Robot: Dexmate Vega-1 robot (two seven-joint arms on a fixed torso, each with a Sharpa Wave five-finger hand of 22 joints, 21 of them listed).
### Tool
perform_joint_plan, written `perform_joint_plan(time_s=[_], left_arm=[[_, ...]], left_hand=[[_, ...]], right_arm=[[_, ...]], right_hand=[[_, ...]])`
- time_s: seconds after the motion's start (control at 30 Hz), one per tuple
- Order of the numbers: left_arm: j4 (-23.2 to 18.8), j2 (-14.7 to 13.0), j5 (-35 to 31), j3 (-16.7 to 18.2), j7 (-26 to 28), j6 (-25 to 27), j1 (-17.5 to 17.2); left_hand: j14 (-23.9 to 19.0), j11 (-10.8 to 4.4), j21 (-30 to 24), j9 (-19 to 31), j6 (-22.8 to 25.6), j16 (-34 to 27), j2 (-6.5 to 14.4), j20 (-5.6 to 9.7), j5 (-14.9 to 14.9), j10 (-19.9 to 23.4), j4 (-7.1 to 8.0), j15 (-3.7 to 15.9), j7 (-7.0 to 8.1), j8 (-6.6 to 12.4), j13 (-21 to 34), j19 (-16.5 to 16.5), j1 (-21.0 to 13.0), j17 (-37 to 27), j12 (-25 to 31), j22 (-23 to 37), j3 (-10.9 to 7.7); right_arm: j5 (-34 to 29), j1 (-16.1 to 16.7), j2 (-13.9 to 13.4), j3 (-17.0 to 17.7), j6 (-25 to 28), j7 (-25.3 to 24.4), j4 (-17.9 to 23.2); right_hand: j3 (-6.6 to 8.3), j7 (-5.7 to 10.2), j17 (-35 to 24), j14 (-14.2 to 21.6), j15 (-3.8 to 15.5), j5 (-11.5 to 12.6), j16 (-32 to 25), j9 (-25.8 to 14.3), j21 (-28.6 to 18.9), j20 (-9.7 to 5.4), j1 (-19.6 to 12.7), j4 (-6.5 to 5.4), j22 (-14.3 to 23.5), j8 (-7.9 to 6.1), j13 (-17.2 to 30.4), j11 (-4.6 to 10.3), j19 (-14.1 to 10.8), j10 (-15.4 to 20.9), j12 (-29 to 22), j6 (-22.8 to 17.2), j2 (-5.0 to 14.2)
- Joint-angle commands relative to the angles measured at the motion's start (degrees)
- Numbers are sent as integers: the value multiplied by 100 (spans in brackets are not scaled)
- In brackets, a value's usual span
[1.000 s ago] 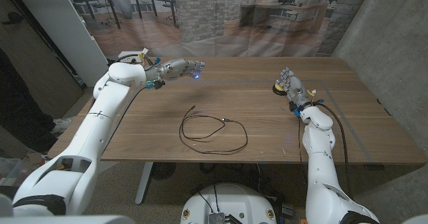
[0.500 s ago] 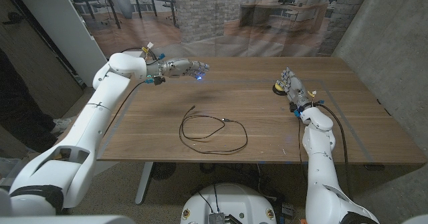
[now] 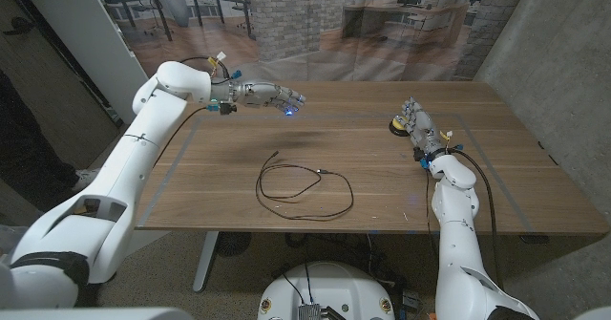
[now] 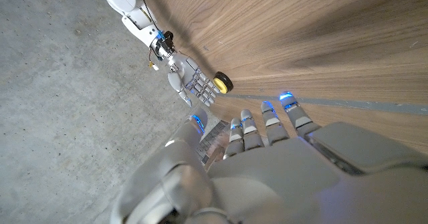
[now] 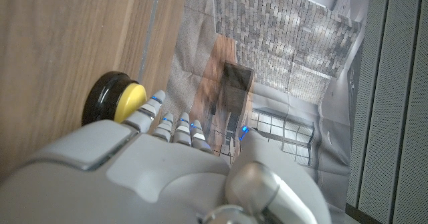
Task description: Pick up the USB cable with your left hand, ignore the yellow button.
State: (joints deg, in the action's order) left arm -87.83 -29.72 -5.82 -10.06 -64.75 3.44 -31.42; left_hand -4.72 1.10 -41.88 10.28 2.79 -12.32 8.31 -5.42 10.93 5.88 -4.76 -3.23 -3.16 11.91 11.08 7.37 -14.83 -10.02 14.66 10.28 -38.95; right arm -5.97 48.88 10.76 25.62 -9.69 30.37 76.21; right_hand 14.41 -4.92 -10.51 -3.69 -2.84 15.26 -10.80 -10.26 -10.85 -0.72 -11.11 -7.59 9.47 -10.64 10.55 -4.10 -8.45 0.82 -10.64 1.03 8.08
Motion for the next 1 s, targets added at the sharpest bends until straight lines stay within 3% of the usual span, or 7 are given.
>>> perform_joint_plan(time_s=[0.03, 0.3, 0.5, 0.73, 1.0], left_arm=[[-17, -96, -131, -253, -469, -51, 333], [68, -119, -301, -464, -737, -239, 606], [157, -109, -408, -603, -943, -347, 792], [272, -45, -479, -732, -1162, -511, 1017], [339, 27, -591, -838, -1301, -656, 1201]], left_hand=[[-148, -13, 23, 8, 76, -66, -20, -4, -45, 156, -89, 5, -31, 15, 34, -62, -105, -19, 63, 26, 17], [-312, -40, 47, 6, 187, -80, -205, 53, -67, 258, -319, 71, -62, 16, 42, -151, -241, -19, 67, 15, 83], [-439, -28, 67, 7, 256, -89, -357, 6, -68, 370, -525, 117, -93, 27, 48, -272, -459, -25, 79, 6, 108], [-606, -23, 77, 10, 308, -118, -526, -39, -74, 475, -617, 112, -124, 39, 58, -427, -714, -35, 89, 2, 139], [-806, 23, 130, 15, 466, -153, -785, -97, -77, 697, -610, 141, -197, 82, 76, -539, -1042, -51, 138, 3, 230]], right_arm=[[27, 29, 37, 9, -54, -7, -7], [34, 6, 48, 10, -92, -28, -75], [35, 0, 52, 17, -118, -49, -95], [43, -38, 41, 23, -147, -57, -154], [60, -47, 39, 44, -180, -71, -213]], right_hand=[[41, -59, -23, 14, -32, -15, -22, -27, -26, 21, 23, -9, 29, -32, 5, -20, -42, 27, -42, -10, -18], [37, -62, -24, 14, -36, -17, -21, -28, -24, 25, 41, -12, 29, -31, 5, -14, -40, 26, -40, -9, -25], [34, -65, -24, 13, -38, -17, -21, -28, -24, 27, 49, -12, 29, -31, 5, -17, -42, 24, -39, -11, -31], [30, -66, -24, 14, -40, -18, -20, -28, -23, 30, 62, -13, 29, -30, 5, -22, -41, 29, -40, -10, -40], [24, -67, -25, 16, -41, -18, -21, -28, -22, 34, 79, -15, 29, -30, 6, -18, -40, 28, -39, -10, -48]])
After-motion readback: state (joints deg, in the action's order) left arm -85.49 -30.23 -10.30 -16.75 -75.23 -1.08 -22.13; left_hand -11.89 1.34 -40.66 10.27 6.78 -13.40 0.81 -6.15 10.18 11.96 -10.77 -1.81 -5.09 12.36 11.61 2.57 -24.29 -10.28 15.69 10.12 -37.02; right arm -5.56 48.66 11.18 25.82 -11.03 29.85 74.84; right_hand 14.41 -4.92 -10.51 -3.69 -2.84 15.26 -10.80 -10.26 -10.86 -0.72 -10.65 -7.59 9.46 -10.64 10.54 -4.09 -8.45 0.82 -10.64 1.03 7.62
